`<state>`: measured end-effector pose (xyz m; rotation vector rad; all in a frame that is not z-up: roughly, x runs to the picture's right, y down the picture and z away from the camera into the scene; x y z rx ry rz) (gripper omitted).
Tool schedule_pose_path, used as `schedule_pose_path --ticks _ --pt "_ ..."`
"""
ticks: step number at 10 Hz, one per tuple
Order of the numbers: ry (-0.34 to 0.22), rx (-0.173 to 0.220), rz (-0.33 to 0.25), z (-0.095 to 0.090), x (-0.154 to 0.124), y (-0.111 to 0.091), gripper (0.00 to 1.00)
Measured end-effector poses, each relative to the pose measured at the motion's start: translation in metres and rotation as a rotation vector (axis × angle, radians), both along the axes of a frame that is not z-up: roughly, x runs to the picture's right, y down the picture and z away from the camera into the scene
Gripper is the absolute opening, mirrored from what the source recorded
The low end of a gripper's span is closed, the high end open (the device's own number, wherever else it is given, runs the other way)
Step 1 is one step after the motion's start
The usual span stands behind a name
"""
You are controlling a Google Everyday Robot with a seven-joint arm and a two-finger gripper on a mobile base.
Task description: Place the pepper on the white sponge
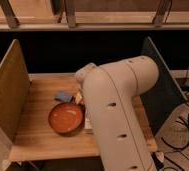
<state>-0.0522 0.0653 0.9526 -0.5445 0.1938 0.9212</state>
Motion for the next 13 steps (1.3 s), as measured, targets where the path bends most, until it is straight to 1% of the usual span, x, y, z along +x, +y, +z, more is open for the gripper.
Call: schedule_pose_path --ticks 1,3,5,8,11,12,13 --pt "-0.007 -0.019 -0.007 0.005 -0.006 0.004 0.80" --pt "-0.033 -0.036 -0.016 0.008 -0.020 0.007 0.80" --pt "-0.070 -0.036 -0.043 0.003 -0.040 0.007 0.80" --pt "-0.111 -0.050 -0.050 -0.006 -0.056 0.017 0.80" --pt "-0.131 -0.065 -0.046 -0.013 -0.058 0.026 0.79" --pt "-0.131 -0.068 -0.043 -0.014 -0.056 0.028 0.73" --pt "-0.127 -0.070 -0.042 -0.015 -0.053 0.029 0.63"
